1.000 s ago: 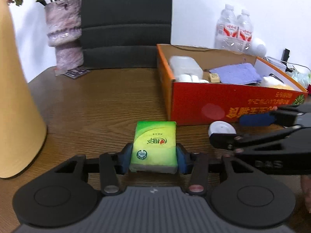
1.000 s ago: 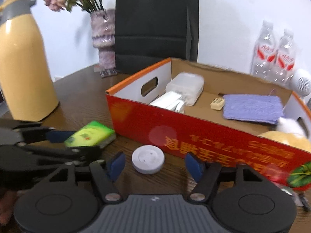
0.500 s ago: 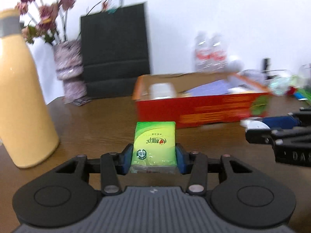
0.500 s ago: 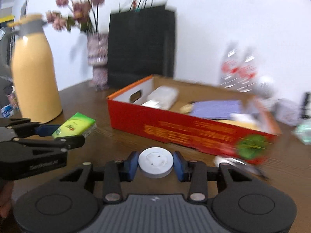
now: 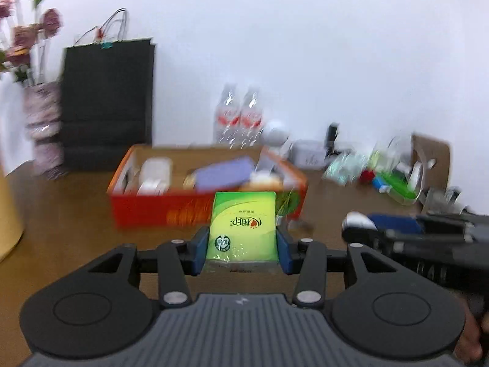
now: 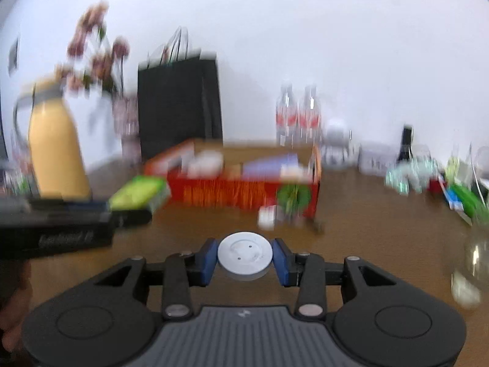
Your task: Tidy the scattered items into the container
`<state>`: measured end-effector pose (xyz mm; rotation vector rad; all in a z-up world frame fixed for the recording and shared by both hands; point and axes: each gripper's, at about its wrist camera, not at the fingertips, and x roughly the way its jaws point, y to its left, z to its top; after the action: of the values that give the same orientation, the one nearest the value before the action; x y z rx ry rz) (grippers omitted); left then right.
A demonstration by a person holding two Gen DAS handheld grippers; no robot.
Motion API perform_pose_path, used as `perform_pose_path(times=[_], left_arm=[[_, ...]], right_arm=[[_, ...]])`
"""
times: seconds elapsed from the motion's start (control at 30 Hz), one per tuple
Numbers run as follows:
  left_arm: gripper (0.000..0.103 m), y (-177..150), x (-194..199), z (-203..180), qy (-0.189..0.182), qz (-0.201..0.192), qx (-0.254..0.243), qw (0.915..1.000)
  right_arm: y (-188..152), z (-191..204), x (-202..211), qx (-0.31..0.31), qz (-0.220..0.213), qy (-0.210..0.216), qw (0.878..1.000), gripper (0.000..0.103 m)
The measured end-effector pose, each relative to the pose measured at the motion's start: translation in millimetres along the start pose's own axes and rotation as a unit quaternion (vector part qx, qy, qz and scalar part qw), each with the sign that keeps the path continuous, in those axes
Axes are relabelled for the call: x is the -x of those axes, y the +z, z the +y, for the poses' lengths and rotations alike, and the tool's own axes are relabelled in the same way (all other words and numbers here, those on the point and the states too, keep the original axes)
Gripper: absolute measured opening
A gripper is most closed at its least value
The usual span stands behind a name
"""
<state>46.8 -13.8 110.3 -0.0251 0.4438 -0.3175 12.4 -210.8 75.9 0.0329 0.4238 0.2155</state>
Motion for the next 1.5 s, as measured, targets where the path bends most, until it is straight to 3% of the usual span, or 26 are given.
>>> perform_pose_path(times=[0.07,0.13,0.2,0.3,0.4,0.53,0.57,0.6,0.63,0.7,0.77,0.83,0.97,1.07,1.17,1.23,1.33,1.4,1.5], left_arm=[[0.045,42,-28,6,0.004,0.002,-0.021,0.9998],[0.045,83,-76,15,0.014,0.037,-0.024,0.9989],[0.045,111,-136,31,0.013,0.1,0.007,0.9949],[0.045,119,-218,52,0.018,0.192,0.065,0.9791],[0.045,110,-273,59,0.031,0.226,0.083,0.97],[0.048,97,-316,56,0.023,0.238,0.11,0.9647],[0.051,94,-323,56,0.007,0.245,0.114,0.9628],[0.062,91,-328,55,-0.007,0.254,0.112,0.9607],[0.078,89,-329,57,-0.012,0.262,0.109,0.9589],[0.088,89,-329,63,-0.012,0.275,0.099,0.9564],[0.091,95,-323,73,-0.005,0.285,0.094,0.9538],[0.101,105,-315,84,0.006,0.299,0.084,0.9504],[0.102,120,-290,104,0.03,0.338,0.064,0.9384],[0.103,126,-270,114,0.052,0.347,0.054,0.9348],[0.103,128,-250,125,0.069,0.36,0.073,0.9276],[0.103,130,-235,127,0.078,0.363,0.085,0.9245],[0.103,134,-209,114,0.084,0.347,0.077,0.931],[0.103,132,-185,100,0.093,0.31,0.063,0.9442],[0.103,110,-133,70,0.124,0.218,0.026,0.9677]], right_arm=[[44,-12,-14,0.012,-0.028,0.002,1.0,0.038],[91,-25,-42,0.017,-0.036,-0.007,0.999,0.038],[142,-42,-89,-0.007,-0.007,0.005,1.0,0.038],[192,-62,-175,-0.037,0.066,0.02,0.997,0.038],[203,-78,-255,-0.072,0.156,0.019,0.985,0.038],[192,-83,-329,-0.051,0.222,-0.028,0.973,0.038],[188,-85,-345,-0.046,0.238,-0.033,0.97,0.038],[183,-87,-355,-0.047,0.252,-0.034,0.966,0.038],[179,-89,-363,-0.046,0.263,-0.034,0.963,0.038],[172,-91,-373,-0.043,0.274,-0.04,0.96,0.045],[170,-93,-374,-0.042,0.275,-0.045,0.96,0.076],[173,-91,-367,-0.044,0.266,-0.042,0.962,0.086],[180,-88,-357,-0.053,0.295,-0.038,0.953,0.086],[180,-83,-344,-0.068,0.347,-0.007,0.936,0.089],[172,-77,-330,-0.09,0.398,0.027,0.912,0.09],[167,-73,-317,-0.102,0.415,0.038,0.903,0.09],[161,-60,-291,-0.089,0.419,0.018,0.904,0.09],[155,-50,-269,-0.085,0.407,0.005,0.91,0.091],[146,-35,-221,-0.072,0.341,-0.006,0.937,0.091]])
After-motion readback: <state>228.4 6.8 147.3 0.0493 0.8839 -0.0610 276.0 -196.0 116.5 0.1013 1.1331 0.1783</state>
